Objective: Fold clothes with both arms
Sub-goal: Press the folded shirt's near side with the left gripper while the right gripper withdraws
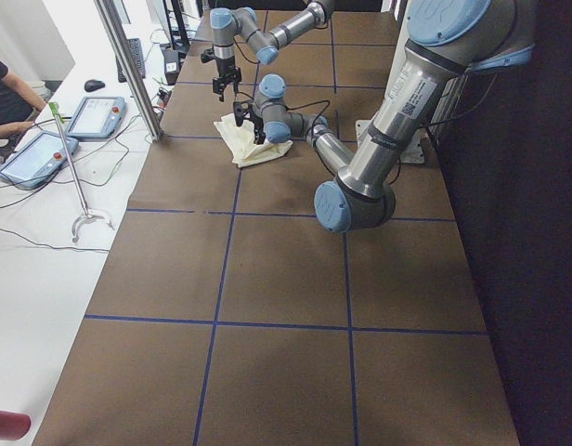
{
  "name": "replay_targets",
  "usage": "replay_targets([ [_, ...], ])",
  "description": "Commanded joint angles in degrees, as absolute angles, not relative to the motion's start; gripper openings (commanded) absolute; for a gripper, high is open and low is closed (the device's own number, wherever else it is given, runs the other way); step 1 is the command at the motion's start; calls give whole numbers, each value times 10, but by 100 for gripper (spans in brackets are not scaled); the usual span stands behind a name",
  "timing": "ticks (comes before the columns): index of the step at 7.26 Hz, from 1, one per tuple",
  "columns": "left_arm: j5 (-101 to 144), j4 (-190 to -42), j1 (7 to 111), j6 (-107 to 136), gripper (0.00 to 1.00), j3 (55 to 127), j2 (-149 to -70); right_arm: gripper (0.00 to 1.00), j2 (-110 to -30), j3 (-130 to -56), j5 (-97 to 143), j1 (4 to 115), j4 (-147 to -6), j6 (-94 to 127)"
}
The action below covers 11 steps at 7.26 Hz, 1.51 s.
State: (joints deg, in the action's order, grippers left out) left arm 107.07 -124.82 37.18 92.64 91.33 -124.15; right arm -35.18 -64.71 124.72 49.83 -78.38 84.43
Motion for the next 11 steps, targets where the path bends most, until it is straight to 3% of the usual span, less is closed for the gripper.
replay_targets([
  [1, 1089, -1266, 332, 989, 69, 947, -1231, 100, -362, -650, 1249, 532, -788, 741],
  [2, 1088, -1273, 320, 985, 30, 940, -1228, 100, -374, -650, 1258, 554, -788, 695],
  [3, 1087, -1274, 316, 985, 11, 937, -1229, 100, -388, -650, 1276, 575, -788, 659],
  [4, 1087, -1274, 314, 985, 3, 917, -1234, 100, -402, -656, 1300, 594, -786, 637],
  [11, 1057, -1274, 273, 985, 0, 877, -1235, 100, -425, -663, 1310, 613, -783, 606],
])
